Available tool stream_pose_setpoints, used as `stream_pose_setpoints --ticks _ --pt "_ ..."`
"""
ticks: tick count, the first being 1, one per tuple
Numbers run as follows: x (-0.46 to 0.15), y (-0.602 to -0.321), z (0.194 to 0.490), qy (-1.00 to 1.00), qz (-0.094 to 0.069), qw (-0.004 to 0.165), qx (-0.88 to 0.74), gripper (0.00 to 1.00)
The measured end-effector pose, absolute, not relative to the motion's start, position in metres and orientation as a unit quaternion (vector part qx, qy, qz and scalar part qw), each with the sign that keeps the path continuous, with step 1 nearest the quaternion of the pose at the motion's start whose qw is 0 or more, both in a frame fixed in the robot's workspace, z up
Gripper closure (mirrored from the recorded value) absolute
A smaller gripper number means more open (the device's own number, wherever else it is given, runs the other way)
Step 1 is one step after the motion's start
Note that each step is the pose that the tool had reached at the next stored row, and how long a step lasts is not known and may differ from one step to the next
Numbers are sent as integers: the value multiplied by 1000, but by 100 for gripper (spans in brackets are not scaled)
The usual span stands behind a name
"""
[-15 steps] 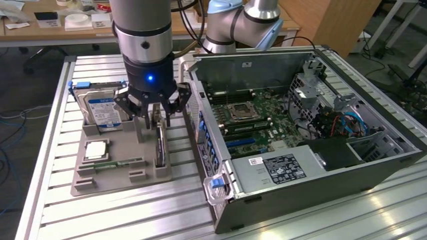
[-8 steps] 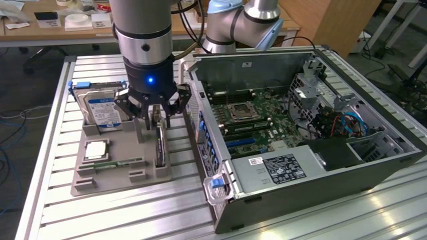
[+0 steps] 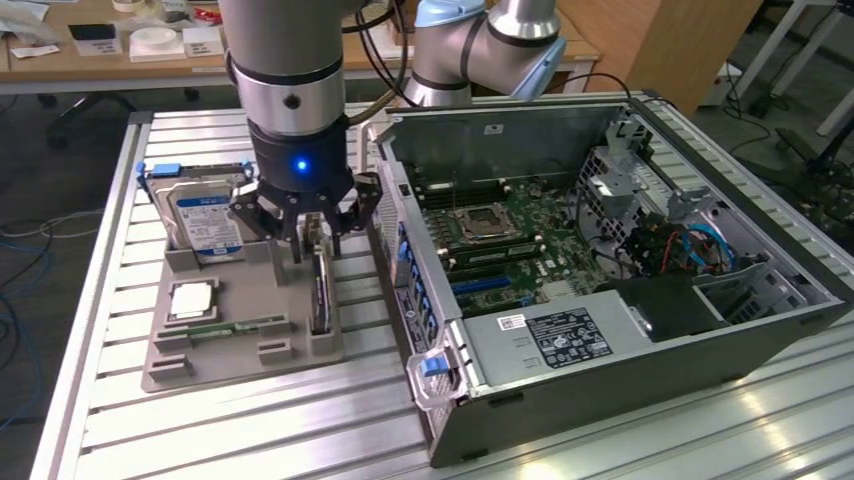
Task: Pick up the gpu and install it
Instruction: 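Pick up the gpu and move the gpu toward the slot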
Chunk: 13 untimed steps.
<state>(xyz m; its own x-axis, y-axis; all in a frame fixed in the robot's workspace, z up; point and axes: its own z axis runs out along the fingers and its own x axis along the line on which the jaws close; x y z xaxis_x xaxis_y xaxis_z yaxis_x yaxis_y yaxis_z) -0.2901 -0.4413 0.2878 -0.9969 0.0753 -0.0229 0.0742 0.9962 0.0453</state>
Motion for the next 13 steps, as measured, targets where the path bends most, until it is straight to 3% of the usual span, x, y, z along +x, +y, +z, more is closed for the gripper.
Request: stream_pose_setpoints --ticks 13 --pt "-290 -441 270 999 22 12 37 53"
